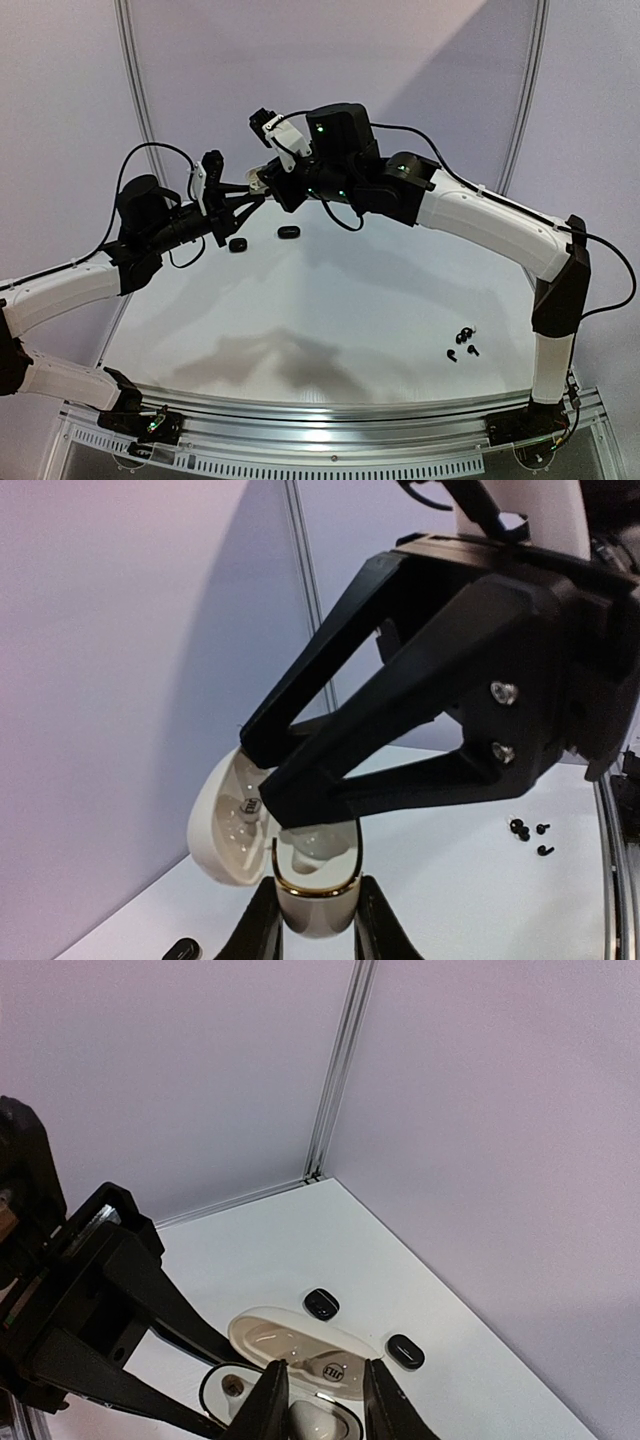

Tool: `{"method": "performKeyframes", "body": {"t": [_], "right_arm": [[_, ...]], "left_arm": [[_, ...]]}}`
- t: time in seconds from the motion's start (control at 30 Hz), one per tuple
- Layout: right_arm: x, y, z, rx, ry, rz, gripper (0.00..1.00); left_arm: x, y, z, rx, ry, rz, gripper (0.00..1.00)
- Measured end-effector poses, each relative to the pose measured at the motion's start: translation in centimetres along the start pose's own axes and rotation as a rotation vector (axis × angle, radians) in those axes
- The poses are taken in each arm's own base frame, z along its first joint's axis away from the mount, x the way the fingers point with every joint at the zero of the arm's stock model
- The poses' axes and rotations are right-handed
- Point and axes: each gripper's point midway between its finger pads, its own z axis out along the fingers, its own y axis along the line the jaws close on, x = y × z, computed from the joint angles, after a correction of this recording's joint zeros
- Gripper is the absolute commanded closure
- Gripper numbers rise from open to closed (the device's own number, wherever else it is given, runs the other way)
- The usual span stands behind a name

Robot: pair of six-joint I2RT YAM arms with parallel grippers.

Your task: Insert the wireless bluetooth earbuds into the charging case

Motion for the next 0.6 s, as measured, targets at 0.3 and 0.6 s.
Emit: {"method": "performKeyframes", "body": {"t": [0.3, 0.6], "right_arm": [[-0.24, 0.2, -0.07, -0.014, -0.004, 0.011, 0.65], [-0.51, 0.65, -0.75, -0.051, -0.008, 0.042, 0.64]], "left_arm": [[-0.06, -0.02, 0.0, 0.002, -0.003, -0.018, 1.0], [-0.29, -0.13, -0.08, 0.009, -0.009, -0.052, 1.0]]}}
